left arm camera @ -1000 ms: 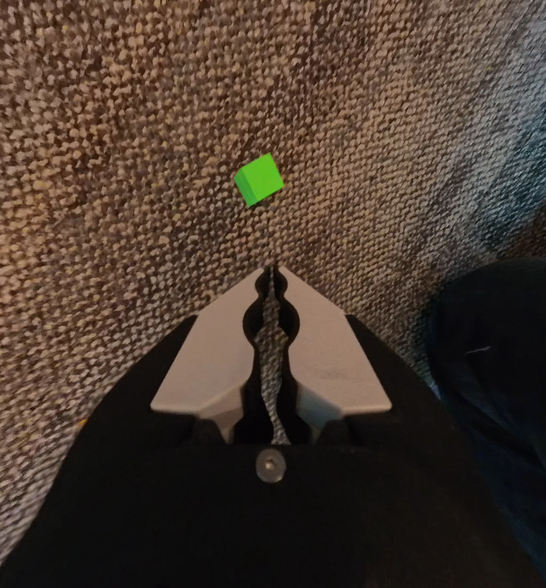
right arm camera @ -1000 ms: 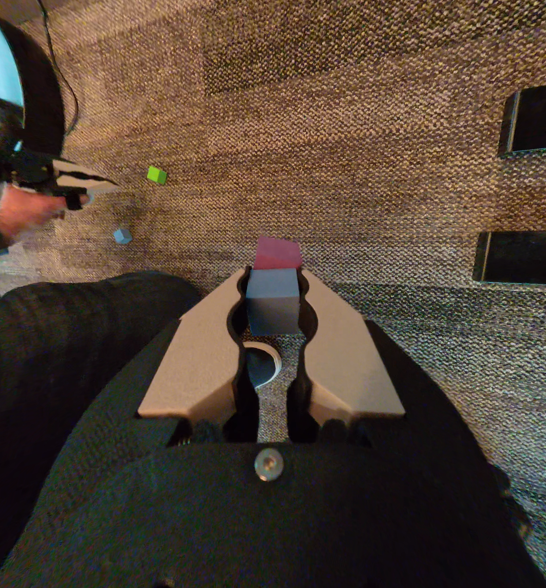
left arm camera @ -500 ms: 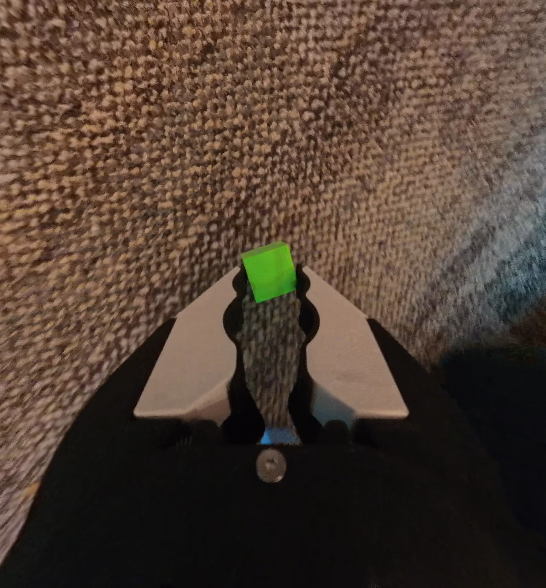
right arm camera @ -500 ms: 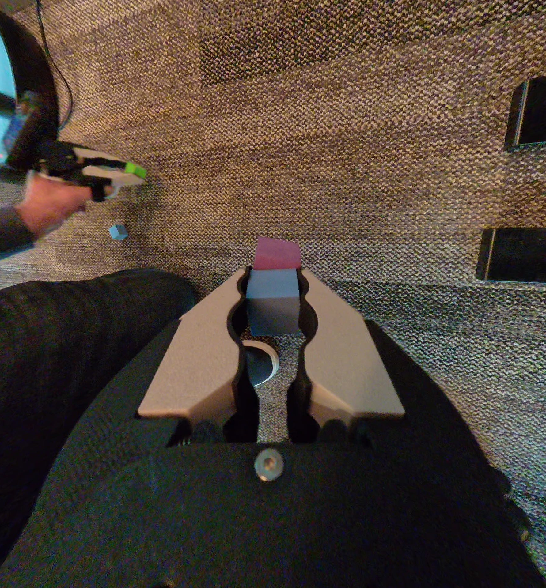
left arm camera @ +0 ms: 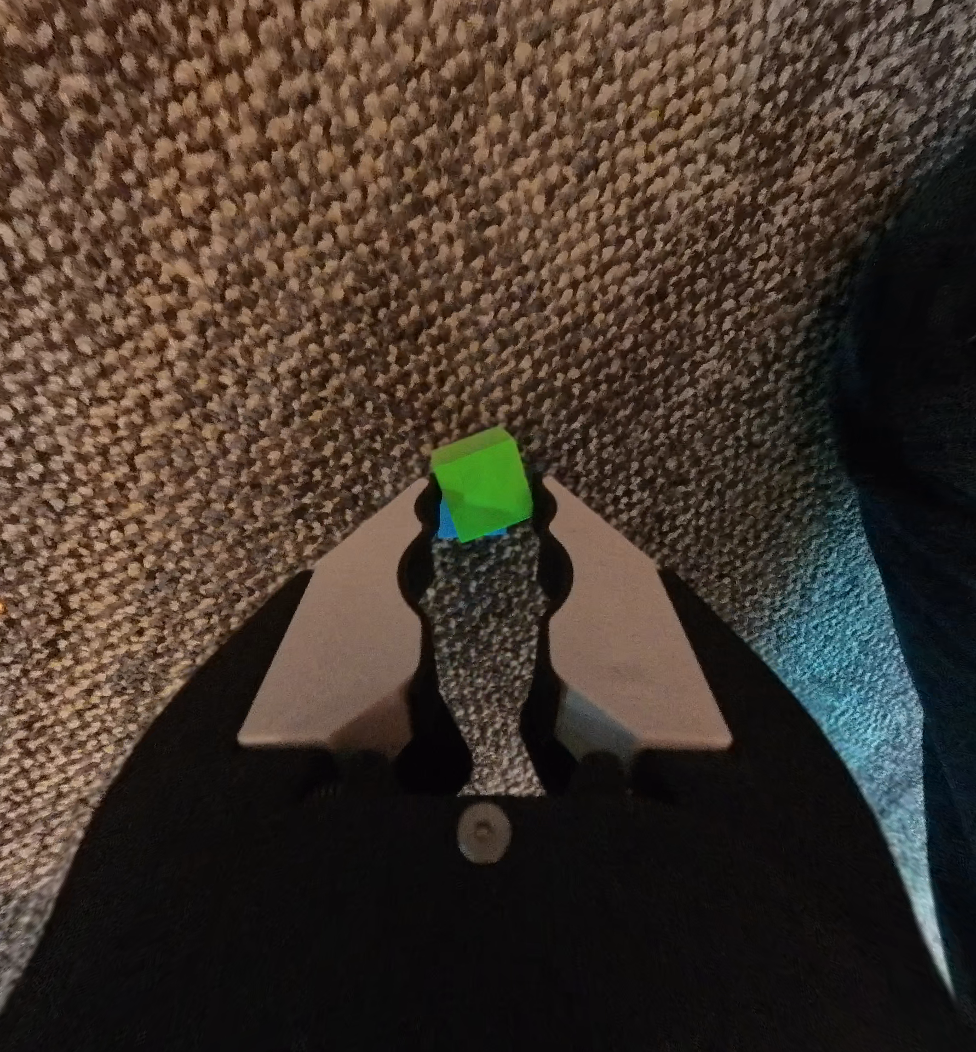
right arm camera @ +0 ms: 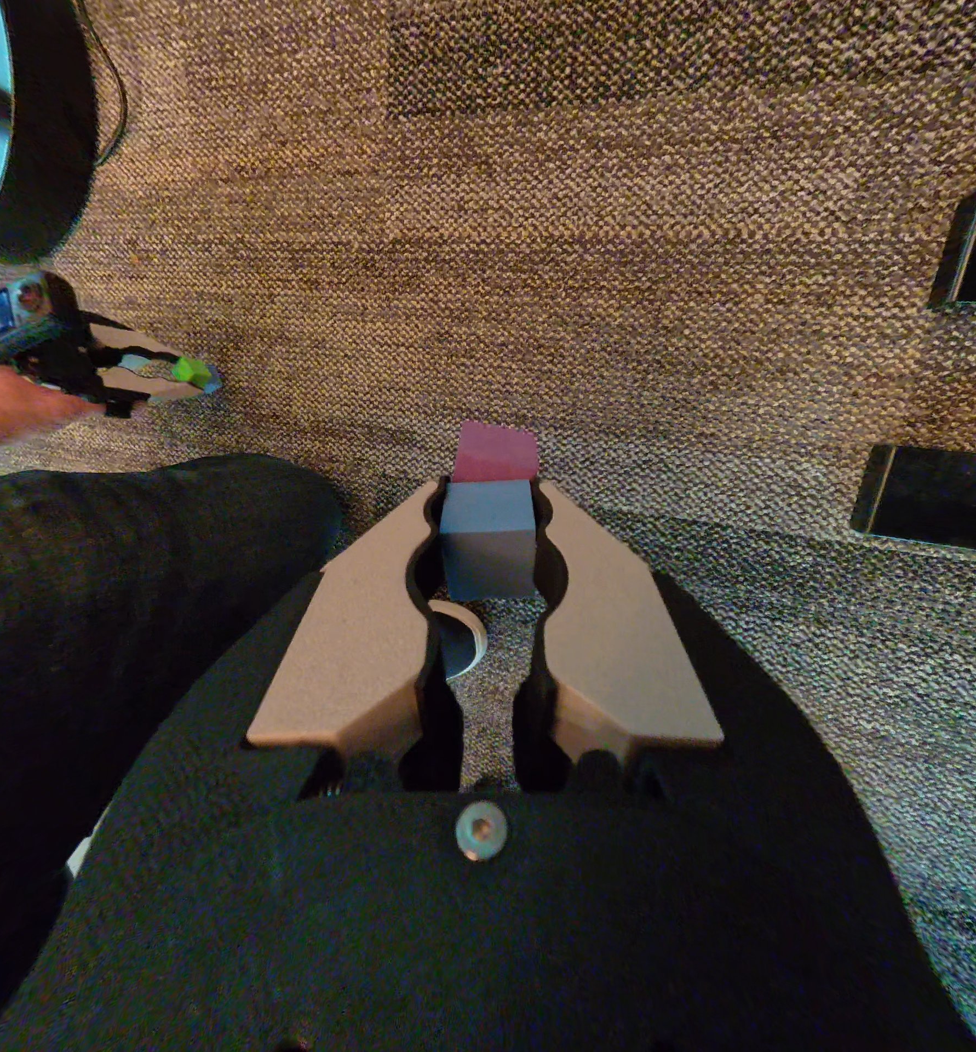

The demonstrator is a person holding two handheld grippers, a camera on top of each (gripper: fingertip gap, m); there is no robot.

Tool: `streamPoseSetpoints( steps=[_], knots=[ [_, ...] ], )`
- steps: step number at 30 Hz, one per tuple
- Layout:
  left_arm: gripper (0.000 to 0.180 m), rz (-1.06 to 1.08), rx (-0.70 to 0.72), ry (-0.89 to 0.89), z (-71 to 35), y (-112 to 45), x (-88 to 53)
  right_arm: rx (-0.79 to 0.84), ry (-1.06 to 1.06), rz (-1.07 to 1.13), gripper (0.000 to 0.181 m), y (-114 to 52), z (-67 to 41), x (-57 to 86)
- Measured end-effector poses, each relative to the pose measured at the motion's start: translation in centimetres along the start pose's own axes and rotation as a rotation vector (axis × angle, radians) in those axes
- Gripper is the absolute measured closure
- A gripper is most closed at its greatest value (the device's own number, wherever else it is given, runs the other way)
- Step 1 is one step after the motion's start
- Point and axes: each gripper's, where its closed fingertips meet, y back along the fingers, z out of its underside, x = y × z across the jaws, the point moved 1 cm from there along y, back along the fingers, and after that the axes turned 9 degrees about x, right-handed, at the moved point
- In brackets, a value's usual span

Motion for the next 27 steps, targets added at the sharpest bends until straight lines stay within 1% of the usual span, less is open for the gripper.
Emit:
streamPoseSetpoints(
  steps=[5,8,9,10,13,16,19,21,24,27],
  knots=[
    [0.130,-0.027,-0.030,0.010,0.9,-0.3,-0.4,-0.007,0.019,0.008,0.154,0.2,0.1,-0.6],
    [0.128,-0.028,-0.033,0.061,1.1,-0.8,-0.5,0.007,0.022,0.007,0.154,0.4,-0.4,-0.9],
    [0.141,-0.028,-0.037,0.053,1.0,-1.2,-0.4,0.007,0.025,0.006,0.154,0.4,-0.5,-1.0],
    [0.143,-0.027,-0.044,0.054,1.1,-1.5,-0.4,0.006,0.028,0.005,0.154,0.3,-0.5,-1.1],
    [0.144,-0.013,-0.039,0.127,1.3,-1.6,-0.7,0.005,0.039,0.003,0.154,0.3,-0.5,-1.5],
    [0.146,0.008,-0.044,0.120,1.6,-1.5,-0.1,0.002,0.046,0.002,0.154,0.6,-0.7,-1.7],
    [0.146,0.004,-0.011,0.149,0.2,-0.9,0.0,0.000,0.083,0.001,0.154,1.5,-1.6,-2.2],
    [0.147,0.019,0.004,0.138,-1.8,-0.7,0.8,0.002,0.123,-0.003,0.154,2.6,-2.8,-3.0],
    [0.147,0.066,0.040,0.075,-5.9,-0.4,2.7,-0.021,0.198,0.008,0.154,4.5,-3.1,-3.8],
    [0.147,0.103,0.023,0.026,-8.0,-0.7,4.0,-0.012,0.208,0.014,0.155,6.1,-2.9,-3.7]
  ],
)
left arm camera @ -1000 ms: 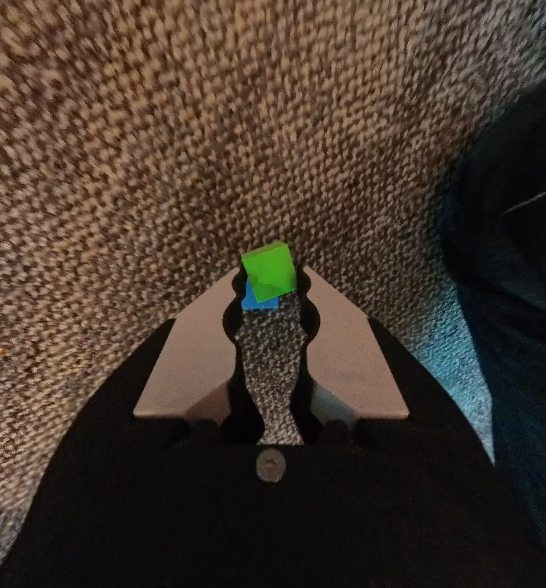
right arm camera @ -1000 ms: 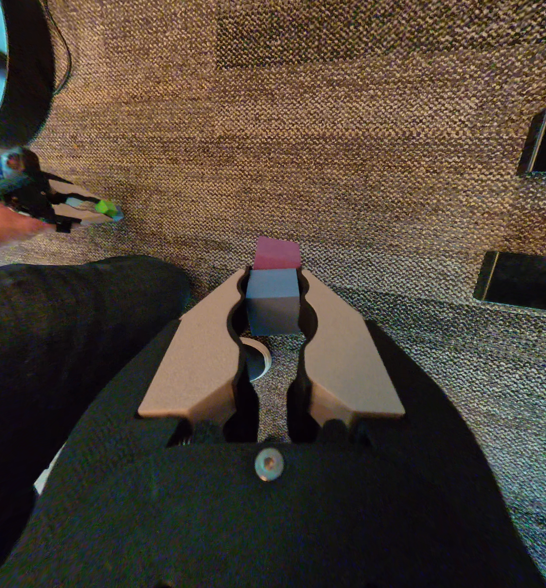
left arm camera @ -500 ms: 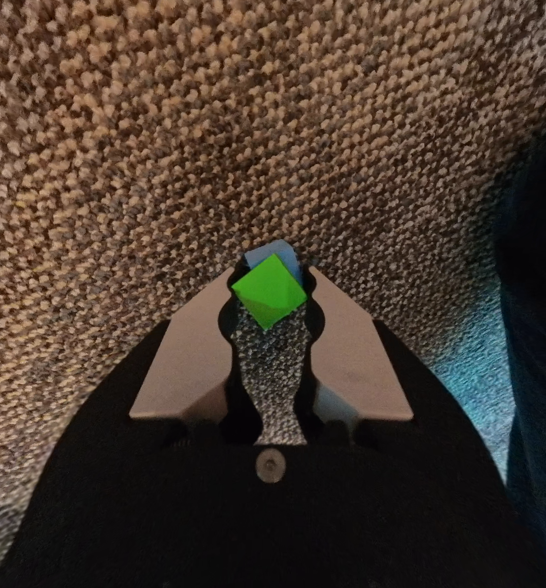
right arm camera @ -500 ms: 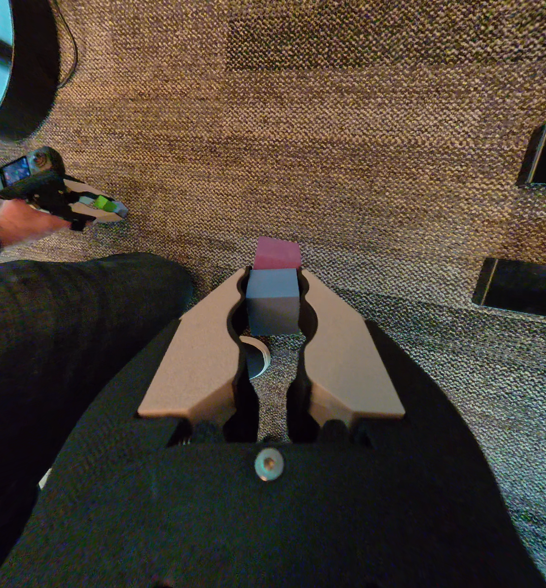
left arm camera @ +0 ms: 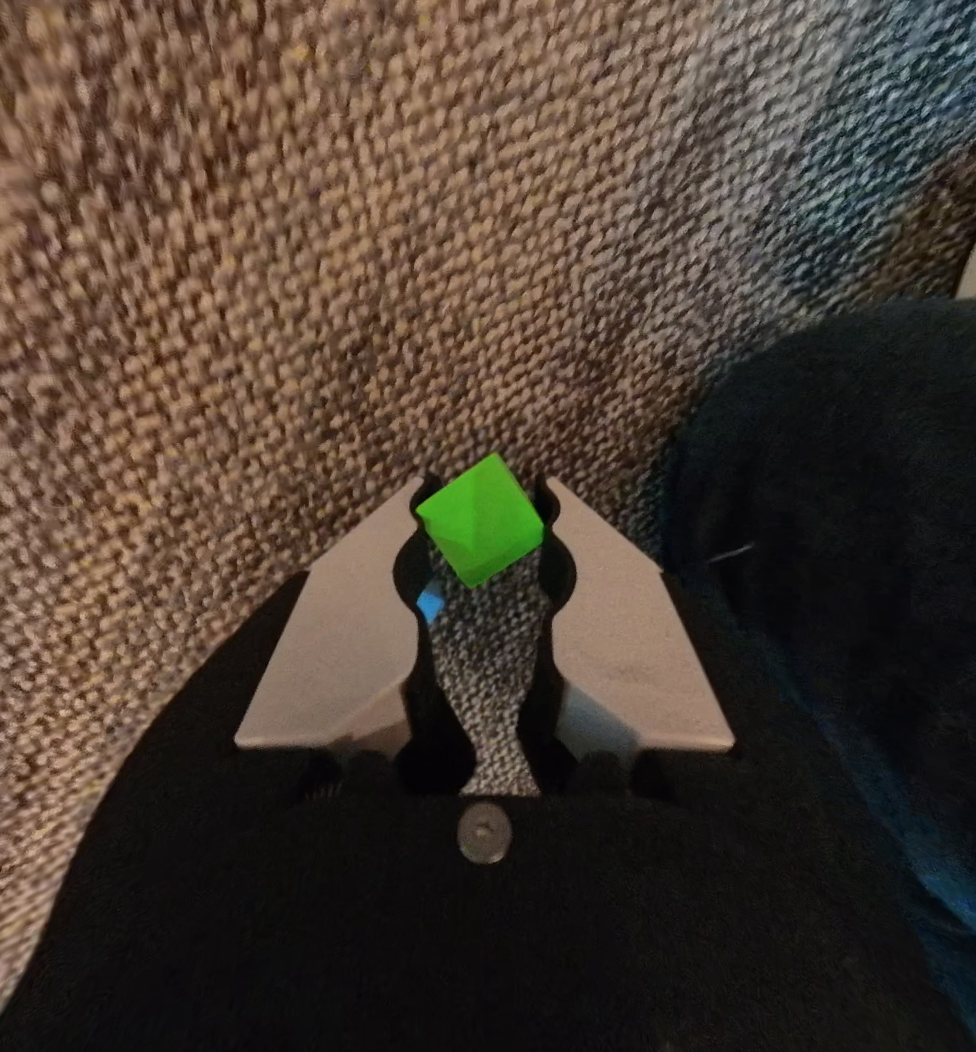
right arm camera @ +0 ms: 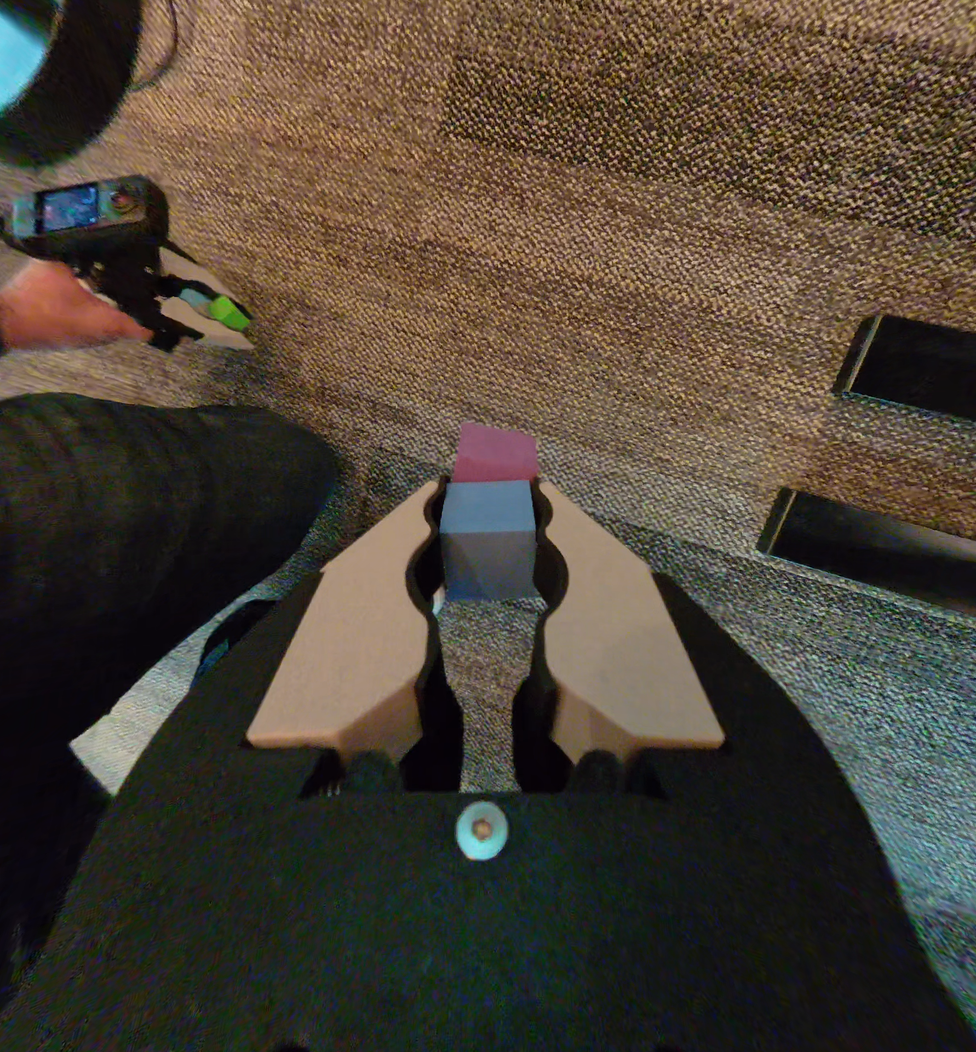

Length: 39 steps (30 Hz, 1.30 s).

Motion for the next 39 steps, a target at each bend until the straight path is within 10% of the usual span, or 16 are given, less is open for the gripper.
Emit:
streamPoseSetpoints(
  steps=[13,24,39],
  knots=[
    [0.148,0.109,0.486,-0.296,-25.7,13.9,9.3,0.166,0.029,-0.073,0.155,-0.3,-3.6,-2.2],
    [0.148,0.235,0.530,-0.548,-41.7,28.8,24.8,0.127,-0.021,-0.081,0.155,-2.0,-1.7,-5.2],
    [0.148,0.144,0.391,-0.169,-26.7,54.6,33.4,-0.091,0.242,-0.152,0.155,5.7,-3.9,-21.8]
  ],
)
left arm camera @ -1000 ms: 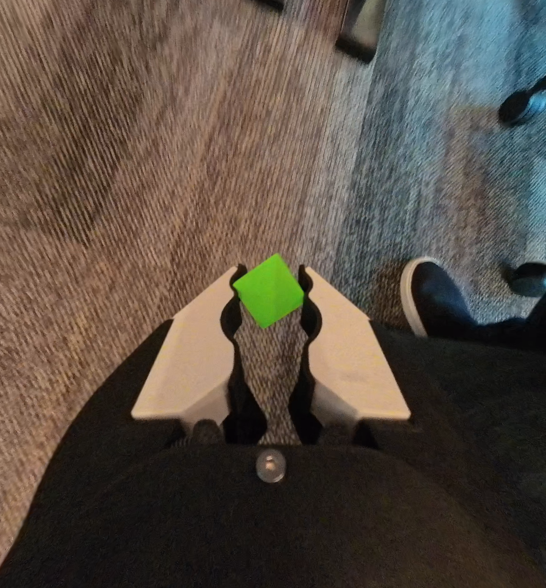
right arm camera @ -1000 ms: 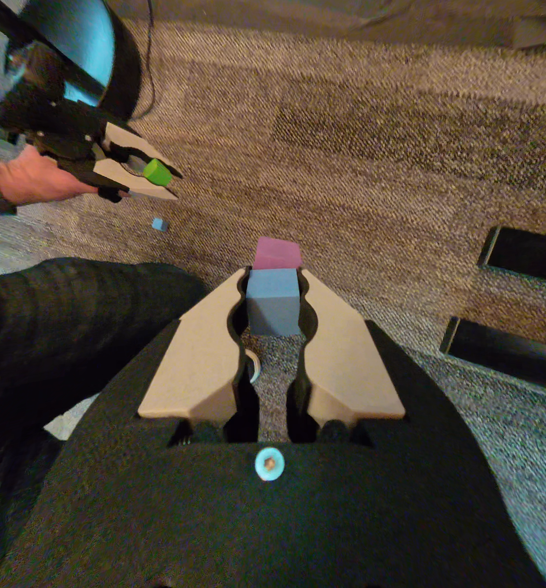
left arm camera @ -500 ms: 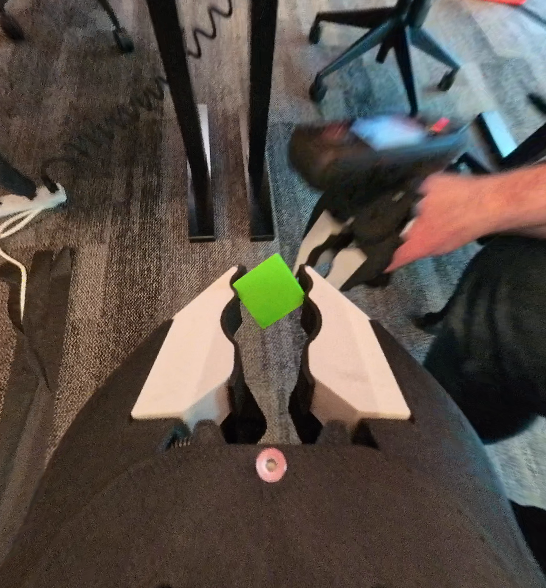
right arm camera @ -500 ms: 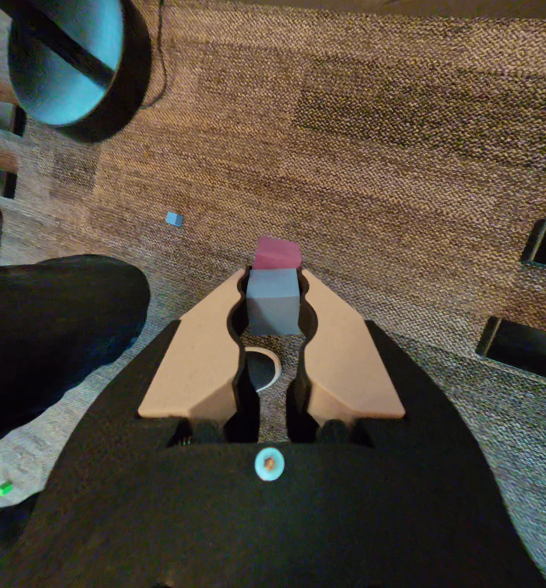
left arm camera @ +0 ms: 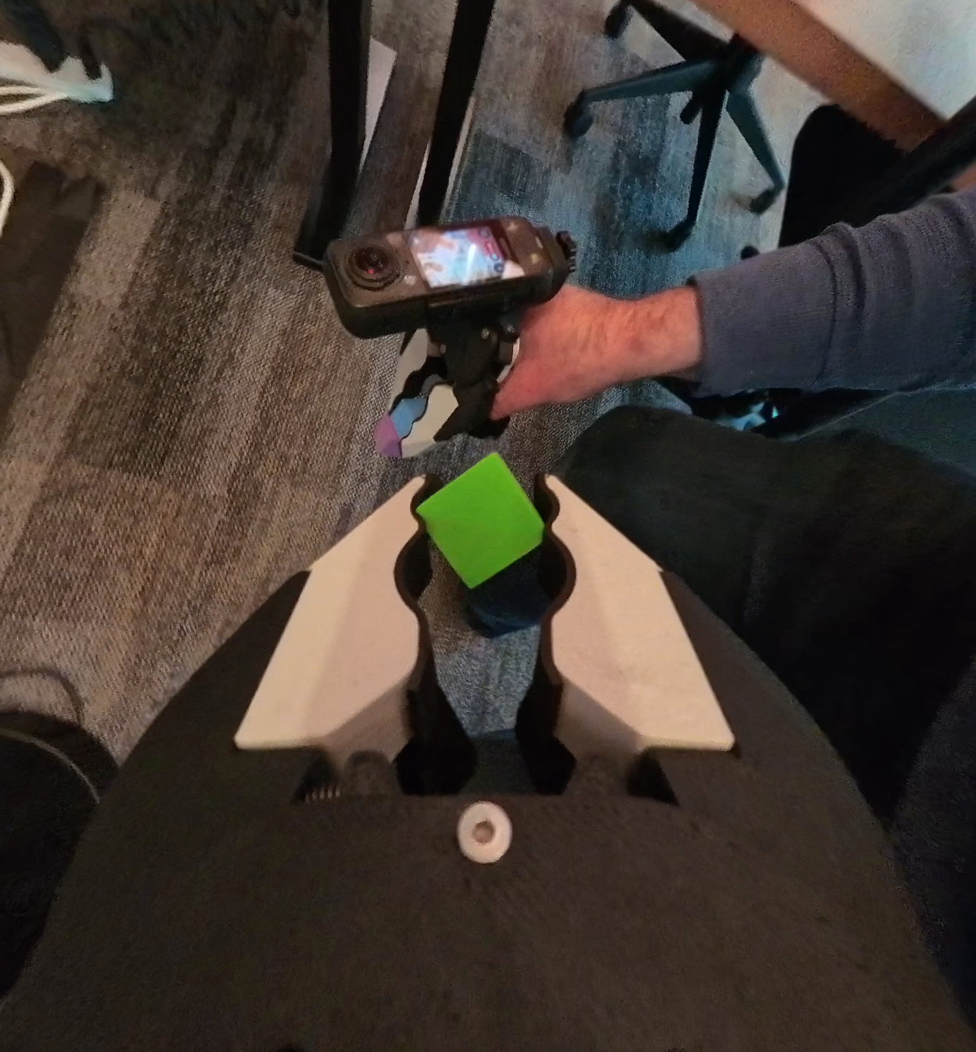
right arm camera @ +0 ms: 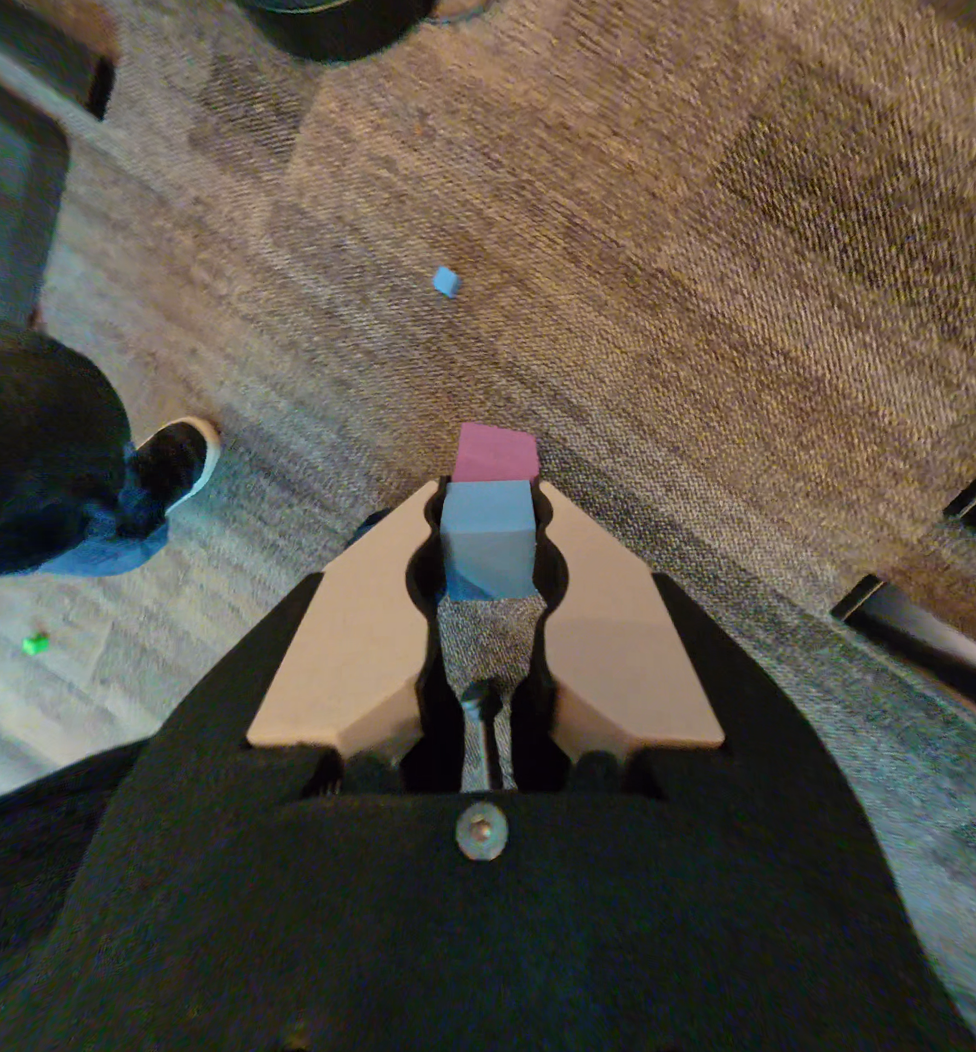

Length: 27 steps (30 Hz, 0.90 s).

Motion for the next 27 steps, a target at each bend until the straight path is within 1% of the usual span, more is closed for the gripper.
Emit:
streamPoseSetpoints(
  steps=[4,9,16,20,22,24,25,26,27],
  knots=[
    [0.147,-0.161,0.060,0.105,-2.1,9.8,3.5,-0.012,0.163,-0.087,0.155,5.5,-6.3,-6.9],
    [0.147,-0.445,0.174,0.234,-3.1,24.6,8.3,-0.012,0.467,-0.235,0.155,12.2,-14.6,-19.4],
    [0.147,-0.913,0.284,0.365,2.3,48.3,17.0,0.014,0.868,-0.533,0.154,23.4,-25.4,-44.3],
    [0.147,-1.175,0.273,0.436,7.3,63.0,23.0,0.054,1.014,-0.758,0.154,30.5,-30.5,-60.7],
    [0.147,-1.266,0.236,0.484,10.1,69.4,25.5,0.083,1.079,-0.857,0.154,33.5,-33.0,-68.7],
    [0.147,-1.320,0.194,0.555,13.3,74.9,27.2,0.139,1.157,-0.894,0.154,35.2,-35.7,-76.2],
    [0.148,-1.386,0.170,0.567,14.8,77.8,27.4,0.155,1.181,-0.930,0.154,35.6,-36.8,-79.9],
    [0.148,-1.426,0.133,0.609,16.8,80.2,27.4,0.164,1.177,-0.960,0.155,35.6,-38.0,-83.4],
    [0.147,-1.423,0.134,0.687,18.5,81.8,27.1,0.190,1.181,-0.953,0.155,34.9,-39.5,-86.6]
  ],
)
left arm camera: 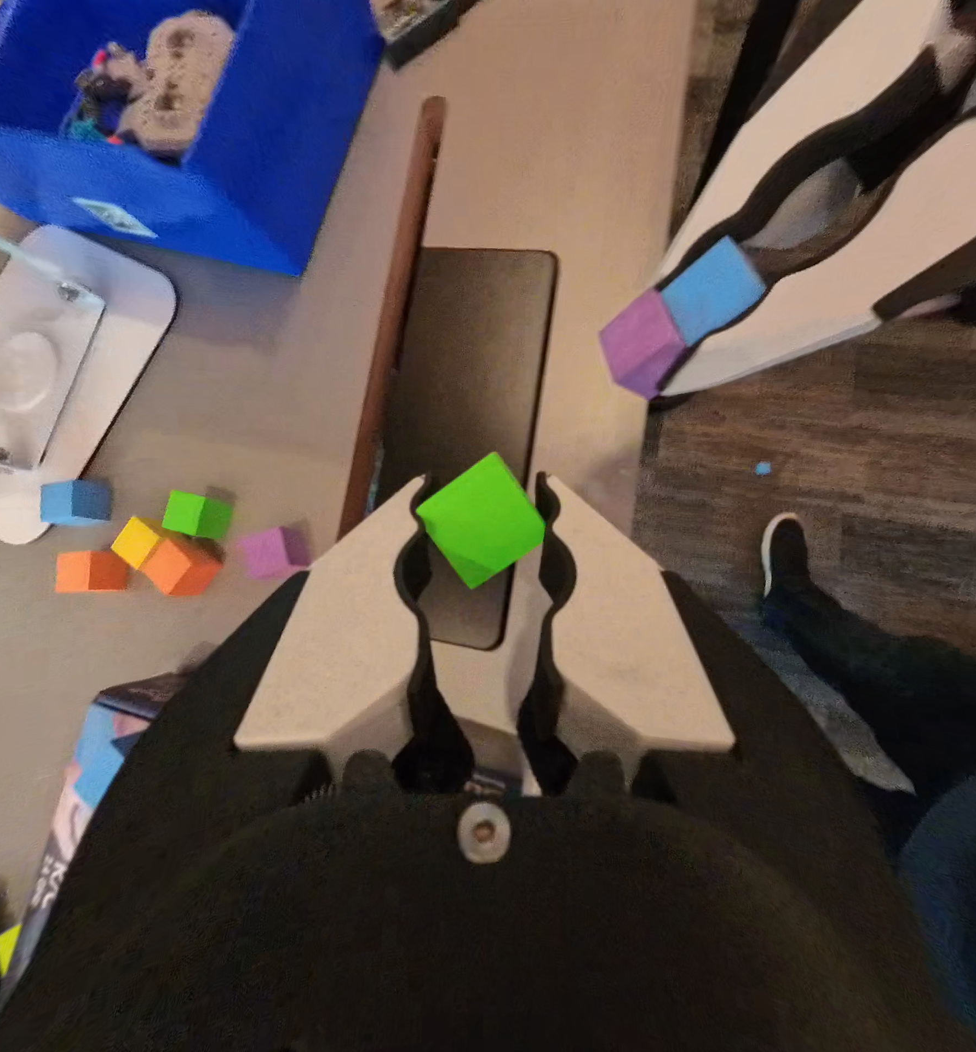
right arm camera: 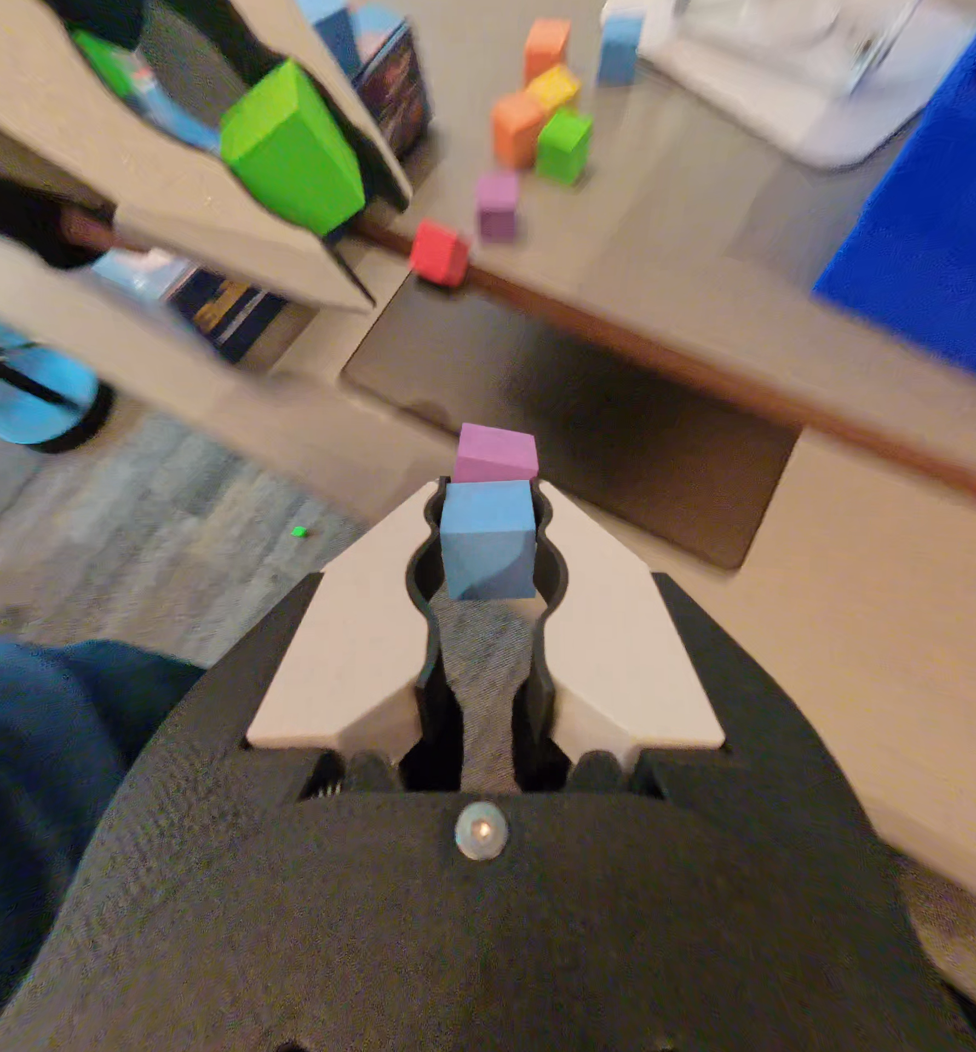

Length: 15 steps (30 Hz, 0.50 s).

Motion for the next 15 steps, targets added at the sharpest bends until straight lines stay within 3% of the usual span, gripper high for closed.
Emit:
streamPoseSetpoints(
  steps=[1,3,5,8,10,15],
  knots=[
    [0.147,-0.042,0.048,0.045,-0.7,-0.5,-2.2,-0.007,0.030,0.013,0.154,-2.2,-1.9,1.4],
    [0.147,-0.131,-0.057,0.081,0.6,-2.7,-6.3,-0.015,0.027,0.008,0.154,-6.8,-4.6,3.8],
    [0.146,-0.193,-0.032,0.153,1.0,-5.2,-9.5,-0.008,0.027,0.027,0.154,-10.9,-6.5,6.2],
    [0.145,-0.182,-0.225,0.289,4.8,-8.9,-12.1,0.002,-0.012,-0.022,0.143,-16.1,-7.9,8.0],
    [0.136,-0.236,-0.328,0.264,6.9,-9.8,-13.9,-0.028,-0.005,0.000,0.128,-17.9,-7.7,9.1],
    [0.124,-0.353,-0.303,0.199,6.0,-8.3,-16.9,0.015,0.054,-0.020,0.135,-16.4,-7.8,10.3]
  ],
)
